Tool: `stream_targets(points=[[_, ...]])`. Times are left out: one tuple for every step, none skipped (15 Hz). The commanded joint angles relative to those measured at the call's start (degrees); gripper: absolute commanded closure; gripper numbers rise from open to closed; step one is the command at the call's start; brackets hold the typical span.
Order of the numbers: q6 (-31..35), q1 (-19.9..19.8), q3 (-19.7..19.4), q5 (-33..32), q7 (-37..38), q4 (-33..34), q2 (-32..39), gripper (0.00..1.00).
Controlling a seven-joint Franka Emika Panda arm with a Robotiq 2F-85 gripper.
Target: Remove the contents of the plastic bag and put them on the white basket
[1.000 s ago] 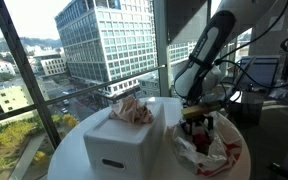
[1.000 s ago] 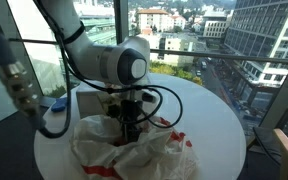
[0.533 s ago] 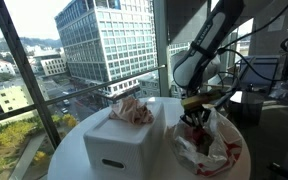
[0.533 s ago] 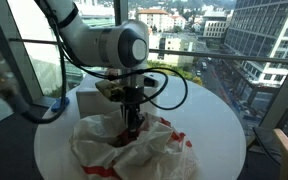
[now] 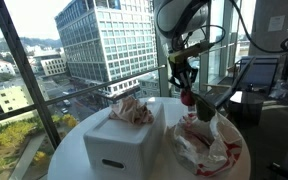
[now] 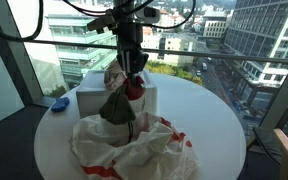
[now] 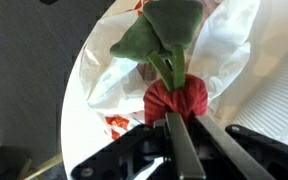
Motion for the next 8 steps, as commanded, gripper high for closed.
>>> stream_targets(points=[[0.3,0.8,2.5,-1.9,-3.5,8.7,1.0,0.97],[2.6,0.9,3.1,-2.1,-4.5,10.5,2.3,0.97],[4.1,1.1,3.6,-1.9,-5.0,12.2,3.6,0.97],[6.7,1.4,4.0,-1.5,-6.1,13.5,5.1,0.97],[9.1,1.8,4.4,-1.6,-6.5,14.7,6.5,0.97],[11.1,2.2,4.8,-0.8,-7.5,15.7,8.1,0.97],[13.1,2.7,5.1,-0.4,-8.1,16.5,9.7,0.97],[15.3,3.3,5.4,-0.3,-8.9,17.2,11.0,0.97]])
